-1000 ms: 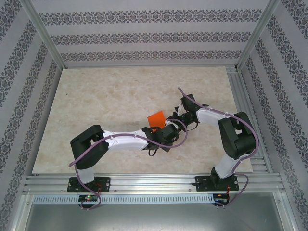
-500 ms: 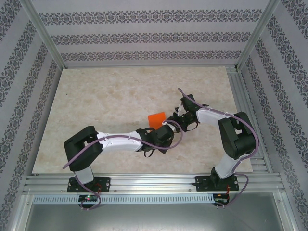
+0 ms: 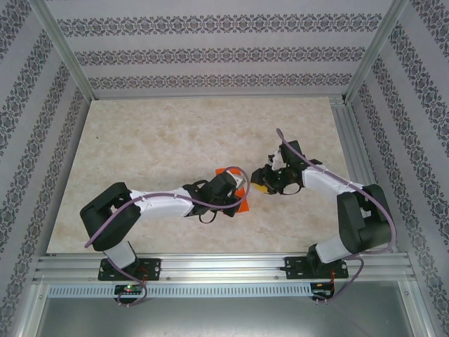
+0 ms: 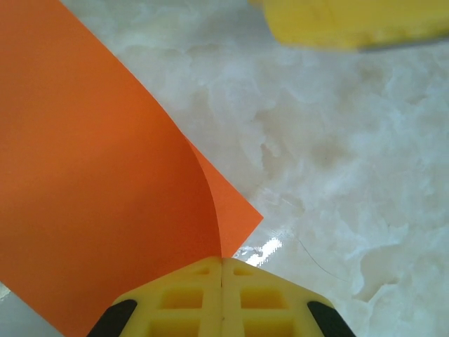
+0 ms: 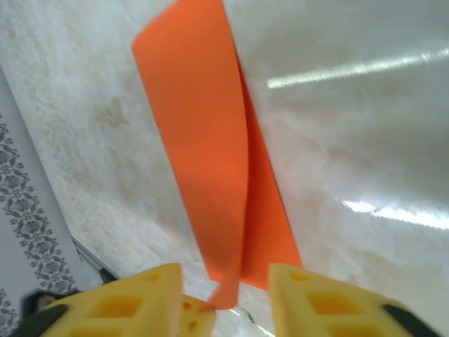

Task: Fold a paper plane with a square sheet of paper (fold left side to right side)
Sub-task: Fold the triangle a second time at the center of the table.

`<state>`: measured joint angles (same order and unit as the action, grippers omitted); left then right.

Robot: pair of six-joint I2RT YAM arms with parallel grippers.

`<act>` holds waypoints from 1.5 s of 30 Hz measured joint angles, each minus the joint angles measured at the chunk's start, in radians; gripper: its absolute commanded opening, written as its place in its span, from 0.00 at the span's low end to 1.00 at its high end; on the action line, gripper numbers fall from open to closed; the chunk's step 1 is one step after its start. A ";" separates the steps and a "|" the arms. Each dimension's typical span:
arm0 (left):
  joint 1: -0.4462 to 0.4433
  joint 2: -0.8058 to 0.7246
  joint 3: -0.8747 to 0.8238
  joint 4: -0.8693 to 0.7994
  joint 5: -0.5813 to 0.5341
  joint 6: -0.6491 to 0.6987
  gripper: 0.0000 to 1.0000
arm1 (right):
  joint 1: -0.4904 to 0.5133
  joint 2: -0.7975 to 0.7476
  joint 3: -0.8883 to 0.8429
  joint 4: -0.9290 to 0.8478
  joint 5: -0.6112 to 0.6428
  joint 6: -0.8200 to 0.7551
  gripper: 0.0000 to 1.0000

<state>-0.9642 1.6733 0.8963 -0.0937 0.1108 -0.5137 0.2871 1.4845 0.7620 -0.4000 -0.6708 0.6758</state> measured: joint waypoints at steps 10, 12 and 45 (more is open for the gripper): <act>0.074 -0.011 -0.004 0.023 0.090 -0.003 0.00 | 0.114 -0.031 -0.189 0.145 0.007 0.073 0.11; 0.080 -0.018 -0.006 0.023 0.094 -0.003 0.00 | 0.136 -0.022 -0.189 0.184 0.008 0.091 0.10; 0.154 -0.048 -0.047 -0.051 0.085 0.047 0.01 | 0.230 0.110 -0.091 0.102 0.125 0.061 0.10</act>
<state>-0.8101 1.6249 0.8490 -0.1452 0.1955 -0.4671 0.5175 1.5944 0.6712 -0.2981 -0.5457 0.7372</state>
